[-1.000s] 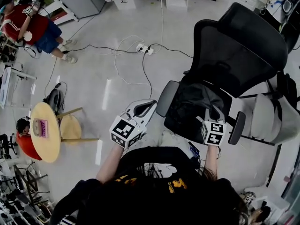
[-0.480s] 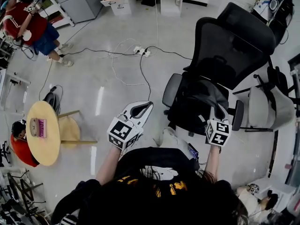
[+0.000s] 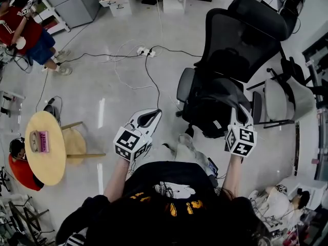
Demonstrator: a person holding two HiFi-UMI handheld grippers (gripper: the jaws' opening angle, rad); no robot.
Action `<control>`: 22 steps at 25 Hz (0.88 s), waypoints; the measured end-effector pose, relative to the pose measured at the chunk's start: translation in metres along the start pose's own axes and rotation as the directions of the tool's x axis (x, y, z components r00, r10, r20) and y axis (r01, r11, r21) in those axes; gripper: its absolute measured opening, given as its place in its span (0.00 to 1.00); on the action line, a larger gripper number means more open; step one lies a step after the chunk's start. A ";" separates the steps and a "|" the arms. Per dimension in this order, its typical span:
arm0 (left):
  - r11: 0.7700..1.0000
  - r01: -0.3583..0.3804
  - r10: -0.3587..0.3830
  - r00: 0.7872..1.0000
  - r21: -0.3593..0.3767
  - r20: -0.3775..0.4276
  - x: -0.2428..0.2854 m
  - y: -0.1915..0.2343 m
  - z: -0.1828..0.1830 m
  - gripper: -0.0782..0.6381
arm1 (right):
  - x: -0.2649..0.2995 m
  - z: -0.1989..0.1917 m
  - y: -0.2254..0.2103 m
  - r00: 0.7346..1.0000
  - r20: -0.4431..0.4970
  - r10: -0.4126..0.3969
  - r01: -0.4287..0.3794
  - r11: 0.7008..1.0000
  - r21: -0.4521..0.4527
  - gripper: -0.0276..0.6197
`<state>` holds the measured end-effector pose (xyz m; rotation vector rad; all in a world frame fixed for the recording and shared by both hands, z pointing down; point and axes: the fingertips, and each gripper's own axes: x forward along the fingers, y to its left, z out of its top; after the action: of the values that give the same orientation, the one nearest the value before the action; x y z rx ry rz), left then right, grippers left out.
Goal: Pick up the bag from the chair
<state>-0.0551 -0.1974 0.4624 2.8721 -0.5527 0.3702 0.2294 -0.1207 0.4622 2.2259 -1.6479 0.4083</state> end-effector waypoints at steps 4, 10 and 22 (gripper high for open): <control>1.000 0.010 -0.009 1.000 -0.007 0.009 0.000 -0.016 0.003 0.12 | -0.029 0.011 -0.007 1.000 0.020 0.006 -0.006 1.000 0.000 0.11; 1.000 0.017 -0.017 1.000 -0.019 0.021 -0.003 -0.040 -0.002 0.12 | -0.058 0.013 -0.002 0.998 0.046 0.042 -0.042 0.999 -0.005 0.11; 0.999 -0.038 0.038 0.999 -0.002 0.028 -0.009 -0.108 -0.002 0.12 | -0.112 -0.018 0.007 0.981 0.049 0.189 -0.187 0.982 -0.037 0.11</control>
<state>-0.0218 -0.0952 0.4465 2.8730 -0.6131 0.3356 0.1900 -0.0184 0.4312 2.0813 -1.8873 0.3701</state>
